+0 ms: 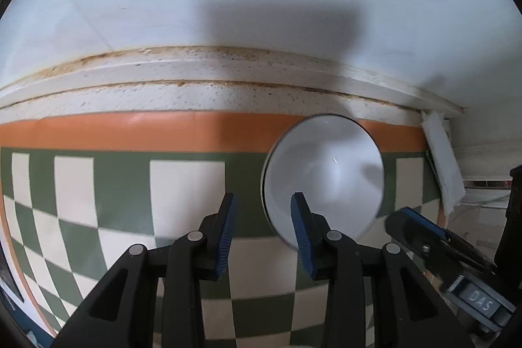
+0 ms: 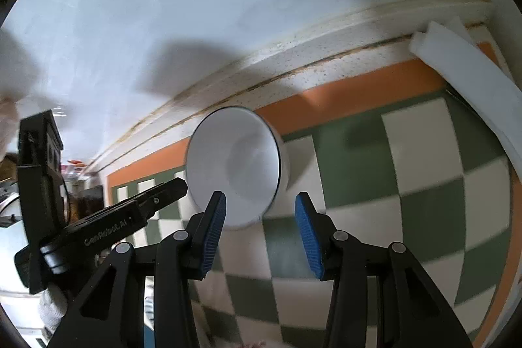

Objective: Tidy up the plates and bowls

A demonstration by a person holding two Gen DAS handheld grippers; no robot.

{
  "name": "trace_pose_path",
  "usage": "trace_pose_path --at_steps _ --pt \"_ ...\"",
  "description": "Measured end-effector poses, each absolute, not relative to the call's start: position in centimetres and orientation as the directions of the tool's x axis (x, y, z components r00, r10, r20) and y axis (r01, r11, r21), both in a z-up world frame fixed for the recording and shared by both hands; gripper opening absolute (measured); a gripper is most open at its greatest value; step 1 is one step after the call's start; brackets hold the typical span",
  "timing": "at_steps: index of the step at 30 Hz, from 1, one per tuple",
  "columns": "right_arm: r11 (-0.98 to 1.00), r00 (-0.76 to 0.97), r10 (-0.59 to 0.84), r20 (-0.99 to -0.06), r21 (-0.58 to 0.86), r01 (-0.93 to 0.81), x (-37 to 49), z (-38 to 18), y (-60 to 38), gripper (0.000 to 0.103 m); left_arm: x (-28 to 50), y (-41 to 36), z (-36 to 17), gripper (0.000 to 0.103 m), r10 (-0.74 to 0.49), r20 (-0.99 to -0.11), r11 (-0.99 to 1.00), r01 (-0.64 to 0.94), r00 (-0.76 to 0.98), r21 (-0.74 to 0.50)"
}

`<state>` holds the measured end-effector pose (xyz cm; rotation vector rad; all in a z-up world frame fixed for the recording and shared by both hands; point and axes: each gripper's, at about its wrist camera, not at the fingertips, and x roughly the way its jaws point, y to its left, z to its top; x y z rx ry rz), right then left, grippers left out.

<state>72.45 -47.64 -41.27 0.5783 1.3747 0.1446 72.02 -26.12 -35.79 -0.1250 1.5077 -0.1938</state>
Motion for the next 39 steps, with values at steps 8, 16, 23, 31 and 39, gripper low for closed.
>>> trace_pose_path --at_steps 8,16,23,31,39 --pt "0.866 0.154 0.402 -0.902 0.43 0.254 75.2 -45.0 -47.2 0.044 74.1 -27.3 -38.8 0.03 -0.16 -0.987 0.982 0.101 0.014 -0.158" --pt "0.894 0.128 0.36 -0.924 0.381 0.236 75.7 -46.7 -47.0 0.011 74.1 -28.7 -39.9 0.013 -0.171 -0.985 0.975 0.146 0.009 -0.168" --pt "0.902 0.123 0.349 -0.929 0.369 0.223 75.4 -46.5 -46.8 0.011 73.4 -28.5 -39.5 0.013 -0.171 -0.985 0.976 0.141 0.014 -0.168" --pt "0.902 0.146 0.361 -0.921 0.385 0.198 73.6 -43.1 -46.1 0.01 71.2 -28.5 -36.1 0.013 -0.179 -0.983 0.973 0.158 0.05 -0.169" --pt "0.906 0.167 0.366 -0.915 0.392 0.163 68.5 -38.4 -45.0 0.01 66.6 -27.5 -31.5 0.013 -0.2 -0.976 0.967 0.178 0.089 -0.182"
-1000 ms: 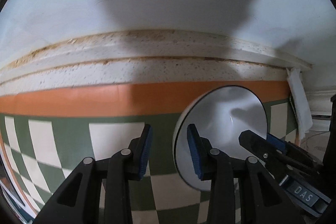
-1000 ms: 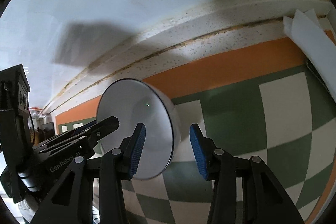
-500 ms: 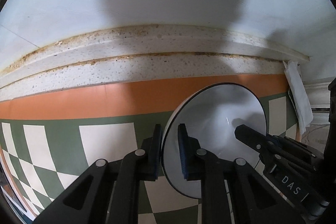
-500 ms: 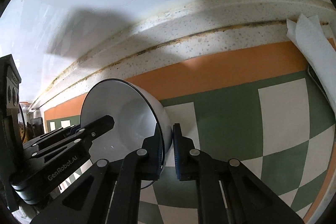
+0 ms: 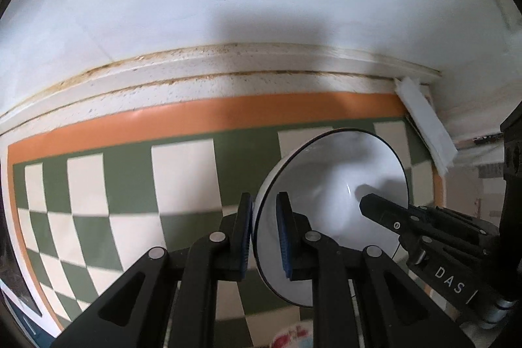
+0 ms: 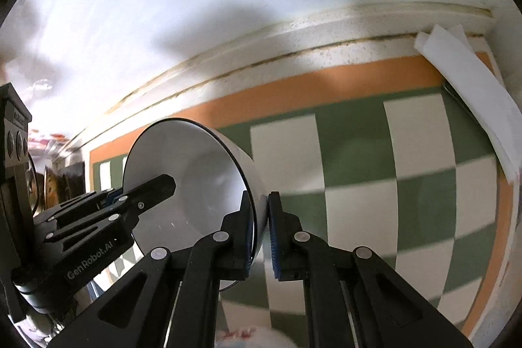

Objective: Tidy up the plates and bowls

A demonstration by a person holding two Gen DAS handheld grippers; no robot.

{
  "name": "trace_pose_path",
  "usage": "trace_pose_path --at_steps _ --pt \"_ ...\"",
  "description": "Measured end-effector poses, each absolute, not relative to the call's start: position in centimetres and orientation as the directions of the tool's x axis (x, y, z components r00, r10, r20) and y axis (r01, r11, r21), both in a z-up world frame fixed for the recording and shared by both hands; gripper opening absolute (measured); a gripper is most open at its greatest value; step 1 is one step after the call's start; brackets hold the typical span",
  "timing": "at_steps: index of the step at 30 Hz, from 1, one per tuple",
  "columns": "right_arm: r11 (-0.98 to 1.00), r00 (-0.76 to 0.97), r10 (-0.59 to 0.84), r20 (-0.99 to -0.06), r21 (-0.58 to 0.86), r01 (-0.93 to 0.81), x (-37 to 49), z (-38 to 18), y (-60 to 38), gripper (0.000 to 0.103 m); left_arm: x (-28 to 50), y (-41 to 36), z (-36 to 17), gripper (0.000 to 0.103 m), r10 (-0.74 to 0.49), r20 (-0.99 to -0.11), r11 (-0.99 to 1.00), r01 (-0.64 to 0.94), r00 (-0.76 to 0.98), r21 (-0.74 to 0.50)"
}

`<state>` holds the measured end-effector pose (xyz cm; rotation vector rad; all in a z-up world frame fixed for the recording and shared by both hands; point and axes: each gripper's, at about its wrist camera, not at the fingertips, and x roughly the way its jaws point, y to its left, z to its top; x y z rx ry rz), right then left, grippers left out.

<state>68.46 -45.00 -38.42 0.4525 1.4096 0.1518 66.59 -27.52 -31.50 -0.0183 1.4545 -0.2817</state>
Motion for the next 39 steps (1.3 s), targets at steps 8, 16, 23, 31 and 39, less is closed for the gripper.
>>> trace_pose_path --at_steps 8,16,23,31,39 --pt "0.905 0.189 0.365 -0.911 0.396 0.159 60.3 -34.6 -44.2 0.01 60.0 -26.5 -28.0 0.013 -0.214 -0.97 0.958 0.221 0.116 -0.185" --pt "0.906 0.187 0.361 -0.914 0.391 0.161 52.3 -33.4 -43.3 0.01 53.1 -26.6 -27.0 0.013 -0.217 -0.969 0.949 0.257 0.119 -0.181" --pt "0.901 0.162 0.368 -0.916 0.394 0.181 47.6 -34.8 -43.2 0.01 48.7 -26.8 -28.2 0.013 -0.205 -0.975 0.945 0.277 0.081 -0.176" --pt "0.904 0.113 0.36 -0.926 0.376 0.204 45.9 -37.7 -43.3 0.011 46.8 -27.7 -30.9 0.013 -0.155 -0.987 0.943 0.303 0.038 -0.137" --pt "0.906 0.062 0.357 -0.932 0.361 0.22 46.1 -40.0 -43.6 0.011 46.2 -28.7 -33.4 0.013 -0.085 -0.996 0.938 0.339 0.009 -0.077"
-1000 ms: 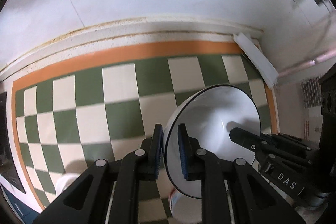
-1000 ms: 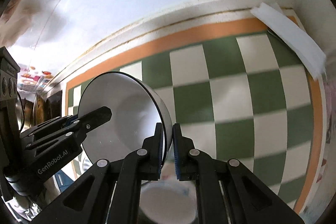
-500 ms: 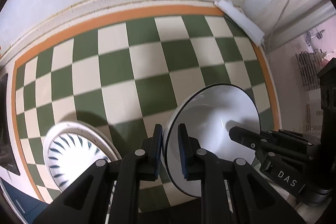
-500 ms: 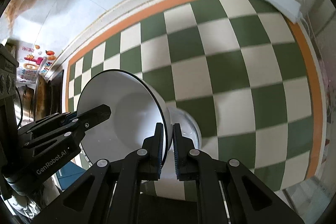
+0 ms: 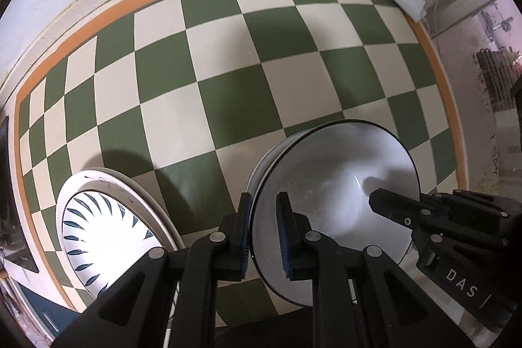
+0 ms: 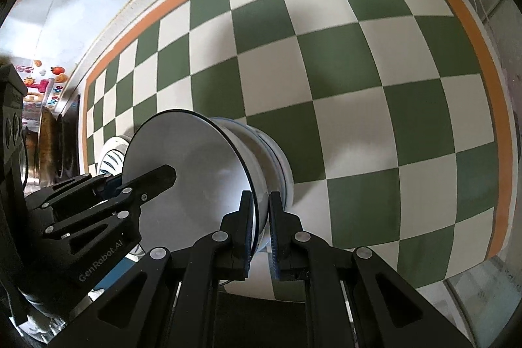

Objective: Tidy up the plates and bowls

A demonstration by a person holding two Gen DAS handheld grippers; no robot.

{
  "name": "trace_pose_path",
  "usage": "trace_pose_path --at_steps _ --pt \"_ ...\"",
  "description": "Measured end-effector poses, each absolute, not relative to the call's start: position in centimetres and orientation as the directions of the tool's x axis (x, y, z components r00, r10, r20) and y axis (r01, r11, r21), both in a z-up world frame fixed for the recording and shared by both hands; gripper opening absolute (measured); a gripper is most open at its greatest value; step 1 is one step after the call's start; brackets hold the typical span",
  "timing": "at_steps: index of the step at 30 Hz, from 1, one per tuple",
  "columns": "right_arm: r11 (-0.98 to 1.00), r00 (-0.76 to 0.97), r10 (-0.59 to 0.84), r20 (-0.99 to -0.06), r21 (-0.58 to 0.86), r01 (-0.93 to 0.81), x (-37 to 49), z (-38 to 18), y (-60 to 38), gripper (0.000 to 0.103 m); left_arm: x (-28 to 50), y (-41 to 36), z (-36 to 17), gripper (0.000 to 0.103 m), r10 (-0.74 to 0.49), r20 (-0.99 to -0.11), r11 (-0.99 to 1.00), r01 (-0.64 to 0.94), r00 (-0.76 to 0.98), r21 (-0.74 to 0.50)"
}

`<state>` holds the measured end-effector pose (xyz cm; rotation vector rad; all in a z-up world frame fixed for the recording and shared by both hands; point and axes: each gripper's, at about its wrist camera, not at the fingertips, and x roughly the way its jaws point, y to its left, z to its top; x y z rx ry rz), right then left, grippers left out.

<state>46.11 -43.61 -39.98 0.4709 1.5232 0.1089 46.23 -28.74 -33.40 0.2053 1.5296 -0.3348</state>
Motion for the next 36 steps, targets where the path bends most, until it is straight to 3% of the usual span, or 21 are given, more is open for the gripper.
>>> trace_pose_path --at_steps 25,36 --pt "0.904 0.043 0.362 -0.931 0.362 0.229 46.7 -40.2 -44.0 0.015 46.0 -28.8 -33.4 0.013 -0.048 -0.999 0.941 0.336 0.025 -0.037" --pt "0.919 0.125 0.314 -0.941 0.334 0.207 44.0 -36.4 -43.9 0.015 43.4 -27.7 -28.1 0.014 -0.085 -0.987 0.924 0.381 0.133 -0.029"
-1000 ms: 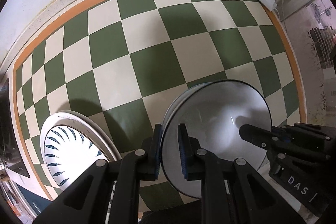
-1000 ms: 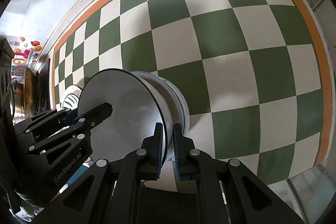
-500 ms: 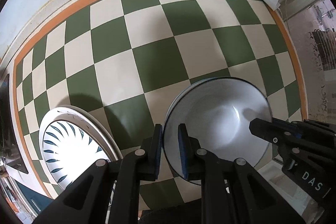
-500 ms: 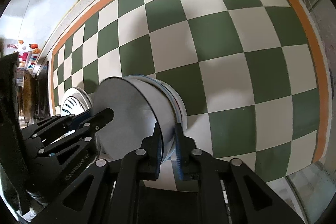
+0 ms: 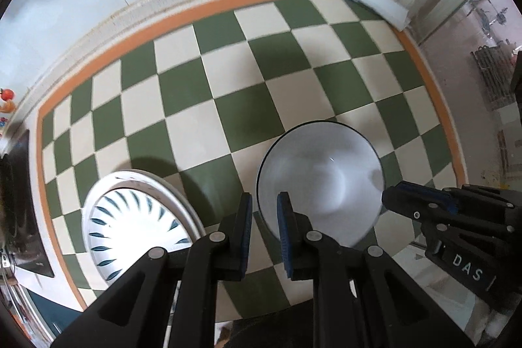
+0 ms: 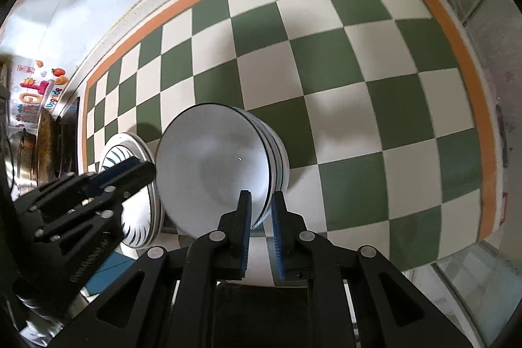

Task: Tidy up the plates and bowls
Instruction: 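Open both grippers and raise them from the bowl stack, then grasp the rim of the bowl stack with both grippers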

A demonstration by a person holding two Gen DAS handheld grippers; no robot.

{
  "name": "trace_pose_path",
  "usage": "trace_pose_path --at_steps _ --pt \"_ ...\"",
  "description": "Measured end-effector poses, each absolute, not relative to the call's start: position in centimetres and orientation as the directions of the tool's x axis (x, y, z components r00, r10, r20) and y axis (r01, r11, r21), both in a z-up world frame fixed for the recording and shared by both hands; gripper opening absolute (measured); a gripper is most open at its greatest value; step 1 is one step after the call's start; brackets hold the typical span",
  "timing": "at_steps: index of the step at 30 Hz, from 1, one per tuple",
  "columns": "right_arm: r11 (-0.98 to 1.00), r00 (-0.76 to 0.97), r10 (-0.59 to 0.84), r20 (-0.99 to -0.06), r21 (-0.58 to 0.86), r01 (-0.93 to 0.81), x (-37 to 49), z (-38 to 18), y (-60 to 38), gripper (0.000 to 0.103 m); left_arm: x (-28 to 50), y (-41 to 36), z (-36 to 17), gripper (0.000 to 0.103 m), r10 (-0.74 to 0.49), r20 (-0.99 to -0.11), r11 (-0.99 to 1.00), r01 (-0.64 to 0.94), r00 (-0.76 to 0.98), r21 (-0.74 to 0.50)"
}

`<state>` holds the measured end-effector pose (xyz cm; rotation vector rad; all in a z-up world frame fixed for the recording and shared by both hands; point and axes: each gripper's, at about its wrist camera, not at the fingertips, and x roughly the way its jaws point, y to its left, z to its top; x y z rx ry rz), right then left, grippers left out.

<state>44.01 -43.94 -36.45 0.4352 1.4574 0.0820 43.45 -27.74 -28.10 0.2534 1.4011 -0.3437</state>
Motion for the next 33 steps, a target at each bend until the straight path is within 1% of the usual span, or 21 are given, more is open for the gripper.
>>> trace_pose_path --at_steps 2,3,4,5,6,7,8,9,10,11,12,15,16,17,18,23,29,33 --pt "0.926 0.14 0.301 -0.943 0.324 0.196 43.1 -35.3 -43.8 0.016 42.7 -27.4 -27.0 0.017 -0.098 -0.985 0.92 0.39 0.143 -0.035" --pt "0.928 0.147 0.295 -0.944 0.319 0.192 42.7 -34.8 -43.7 0.017 42.4 -27.3 -26.5 0.02 -0.105 -0.983 0.919 0.392 0.152 -0.038" --pt "0.931 0.154 0.289 -0.945 0.315 0.185 42.2 -34.3 -43.5 0.023 41.8 -27.1 -25.8 0.023 -0.112 -0.98 0.917 0.396 0.164 -0.039" --pt "0.934 0.158 0.284 -0.946 0.31 0.18 41.9 -33.9 -43.5 0.034 41.5 -27.0 -25.5 0.026 -0.118 -0.979 0.915 0.402 0.168 -0.041" --pt "0.936 0.166 0.281 -0.945 0.308 0.172 41.4 -33.3 -43.4 0.039 41.1 -26.8 -24.9 0.027 -0.132 -0.976 0.913 0.405 0.173 -0.051" --pt "0.936 0.179 0.281 -0.943 0.31 0.165 41.0 -32.7 -43.3 0.048 40.7 -26.6 -24.5 0.029 -0.142 -0.974 0.912 0.405 0.178 -0.06" --pt "0.938 0.188 0.276 -0.942 0.307 0.161 40.5 -32.2 -43.2 0.053 40.4 -26.5 -24.1 0.035 -0.149 -0.972 0.912 0.406 0.184 -0.063" --pt "0.941 0.199 0.267 -0.943 0.299 0.156 40.1 -31.6 -43.2 0.055 40.2 -26.4 -23.9 0.044 -0.154 -0.97 0.912 0.405 0.188 -0.066" --pt "0.944 0.209 0.26 -0.943 0.294 0.153 39.7 -31.1 -43.1 0.059 40.0 -26.2 -23.6 0.047 -0.162 -0.968 0.912 0.403 0.193 -0.072" --pt "0.944 0.218 0.257 -0.941 0.292 0.151 39.3 -30.7 -43.1 0.064 39.8 -25.9 -23.2 0.06 -0.17 -0.965 0.913 0.399 0.198 -0.079" --pt "0.945 0.227 0.255 -0.94 0.292 0.148 39.0 -30.2 -43.1 0.066 39.6 -25.8 -22.8 0.072 -0.175 -0.963 0.914 0.399 0.205 -0.081" --pt "0.944 0.243 0.25 -0.937 0.292 0.155 38.1 -29.2 -43.3 0.075 39.3 -25.1 -21.8 0.085 -0.176 -0.954 0.921 0.383 0.244 -0.072" --pt "0.942 0.244 0.253 -0.936 0.296 0.158 37.9 -28.9 -43.4 0.082 39.2 -24.9 -21.6 0.086 -0.183 -0.951 0.921 0.382 0.247 -0.078" --pt "0.94 0.247 0.256 -0.935 0.3 0.162 37.7 -28.7 -43.5 0.086 39.2 -24.7 -21.3 0.09 -0.196 -0.949 0.92 0.381 0.248 -0.091" --pt "0.939 0.251 0.258 -0.933 0.303 0.163 37.4 -28.4 -43.6 0.086 39.1 -24.5 -21.2 0.093 -0.204 -0.947 0.92 0.38 0.246 -0.099" --pt "0.94 0.277 0.245 -0.929 0.297 0.168 36.8 -27.3 -43.8 0.093 38.8 -24.2 -20.9 0.094 -0.222 -0.947 0.919 0.376 0.234 -0.123" --pt "0.938 0.284 0.244 -0.927 0.3 0.172 37.4 -27.2 -44.0 0.095 39.4 -24.2 -21.3 0.096 -0.249 -0.947 0.912 0.377 0.202 -0.159" --pt "0.936 0.275 0.247 -0.929 0.302 0.18 38.5 -28.4 -44.3 0.096 40.7 -24.2 -22.9 0.096 -0.252 -0.954 0.916 0.359 0.164 -0.18"
